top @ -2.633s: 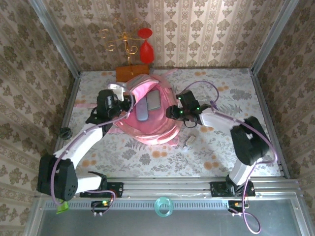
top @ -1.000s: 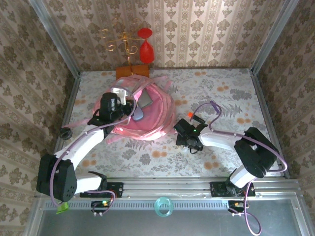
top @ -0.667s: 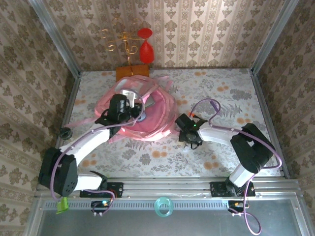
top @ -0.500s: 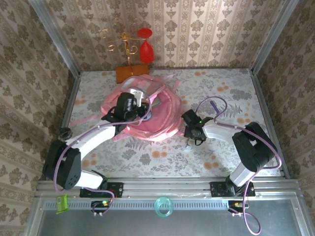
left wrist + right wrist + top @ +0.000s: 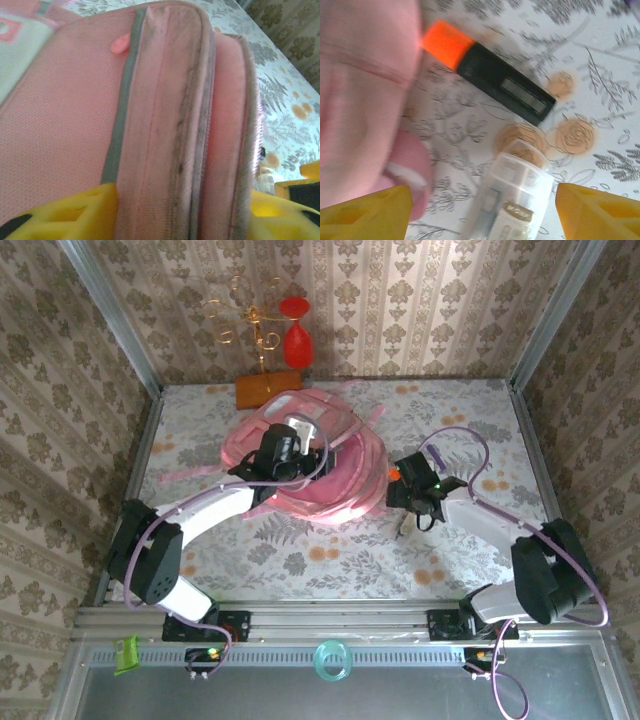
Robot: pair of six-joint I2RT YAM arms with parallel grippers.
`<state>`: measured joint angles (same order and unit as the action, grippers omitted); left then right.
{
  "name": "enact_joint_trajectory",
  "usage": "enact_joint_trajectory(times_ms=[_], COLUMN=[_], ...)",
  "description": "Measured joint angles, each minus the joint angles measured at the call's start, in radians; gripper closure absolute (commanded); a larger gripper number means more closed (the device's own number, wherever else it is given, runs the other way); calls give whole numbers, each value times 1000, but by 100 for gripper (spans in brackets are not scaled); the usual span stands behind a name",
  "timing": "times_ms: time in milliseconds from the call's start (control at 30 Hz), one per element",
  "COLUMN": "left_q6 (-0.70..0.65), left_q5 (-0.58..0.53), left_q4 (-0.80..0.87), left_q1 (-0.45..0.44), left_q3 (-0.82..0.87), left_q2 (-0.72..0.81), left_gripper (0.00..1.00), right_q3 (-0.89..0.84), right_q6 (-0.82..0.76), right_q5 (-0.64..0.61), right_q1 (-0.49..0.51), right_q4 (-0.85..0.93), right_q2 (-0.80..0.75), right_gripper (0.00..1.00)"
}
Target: Pack the student bag
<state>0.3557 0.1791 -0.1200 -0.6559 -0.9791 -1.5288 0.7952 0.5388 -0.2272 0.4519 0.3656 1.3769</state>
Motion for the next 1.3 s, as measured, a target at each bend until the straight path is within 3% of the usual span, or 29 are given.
enact_joint_trajectory(times_ms=[67,167,300,367,500,567,667,833,1033,1167,1300], left_q6=[-27,-55,-43,-8,60,76,79,79,79,90,89], left_q5=[30,54,67,63,67,86,106,118,73,33,-8], left_q4=[10,14,8,0,-5,12,33,22,-31,31,106], left_q1=[2,13,98,205,385,417,419,412,338,255,220], left_q3=[4,48,146,178,159,106,40,80,234,310,333], left_q2=[19,113,294,339,231,110,-46,-89,20,135,251], left_gripper=[13,6,9,11,21,26,31,37,36,34,31], right_q3=[0,1,5,13,85,126,171,313,490,562,556], right_q6=[-35,-66,-69,-63,-13,14,34,25,-74,-150,-196], right_q5=[17,81,206,254,309,322,369,462,460,364,240], right_q1=[42,106,138,138,124,110,75,0,-31,-31,-13], right_q4=[-35,-122,-242,-313,-402,-434,-466,-452,-323,-234,-163], right_q2=[-39,-69,-40,3,157,232,323,476,579,577,505], right_gripper=[24,24,23,23,29,33,40,47,44,36,34])
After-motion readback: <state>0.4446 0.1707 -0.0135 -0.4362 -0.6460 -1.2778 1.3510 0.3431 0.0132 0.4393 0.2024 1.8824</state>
